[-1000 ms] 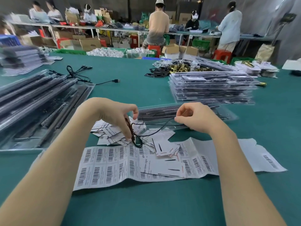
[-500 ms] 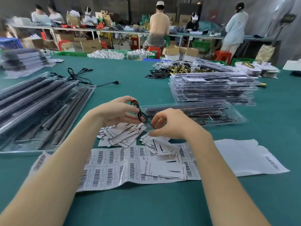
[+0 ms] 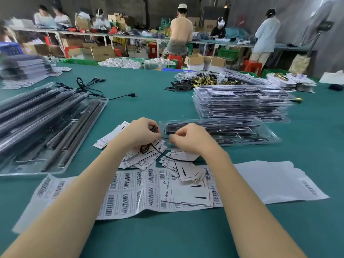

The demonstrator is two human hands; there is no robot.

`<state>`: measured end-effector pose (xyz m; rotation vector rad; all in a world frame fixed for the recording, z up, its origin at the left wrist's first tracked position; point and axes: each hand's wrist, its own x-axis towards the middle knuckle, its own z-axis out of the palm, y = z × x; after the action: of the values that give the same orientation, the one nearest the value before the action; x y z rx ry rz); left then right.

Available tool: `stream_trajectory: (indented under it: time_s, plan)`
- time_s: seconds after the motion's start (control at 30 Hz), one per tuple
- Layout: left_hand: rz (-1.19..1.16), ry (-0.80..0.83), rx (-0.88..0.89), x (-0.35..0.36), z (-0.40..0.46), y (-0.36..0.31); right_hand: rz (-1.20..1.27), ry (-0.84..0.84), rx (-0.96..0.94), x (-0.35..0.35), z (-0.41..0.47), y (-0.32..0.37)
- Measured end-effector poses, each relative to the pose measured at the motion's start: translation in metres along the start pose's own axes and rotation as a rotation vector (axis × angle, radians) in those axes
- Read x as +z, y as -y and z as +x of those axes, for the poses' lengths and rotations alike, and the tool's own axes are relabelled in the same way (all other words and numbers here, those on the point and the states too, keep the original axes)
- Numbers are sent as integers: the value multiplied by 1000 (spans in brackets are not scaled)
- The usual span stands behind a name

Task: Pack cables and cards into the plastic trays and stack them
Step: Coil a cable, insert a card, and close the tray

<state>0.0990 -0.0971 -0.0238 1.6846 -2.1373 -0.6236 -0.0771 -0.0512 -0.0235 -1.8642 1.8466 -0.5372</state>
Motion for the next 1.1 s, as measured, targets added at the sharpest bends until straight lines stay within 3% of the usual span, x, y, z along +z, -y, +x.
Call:
stream_trajectory:
  time_s: [0.17, 0.4, 0.53, 0.83, 1.1]
  plan:
    - [-89, -46, 13, 2, -1, 3, -330, -149, 52, 17, 15, 30]
    - [-306, -65, -1, 9, -1, 6, -395, -153, 36, 23, 21, 39]
    - [-248, -71, 14, 10, -1, 8, -463, -132, -19, 26, 23, 43]
    - [-168, -122, 48, 11, -1, 8, -151, -78, 109, 27, 29, 29]
    - [-123, -92, -7, 14, 6, 12, -5, 23, 111, 19, 30, 25]
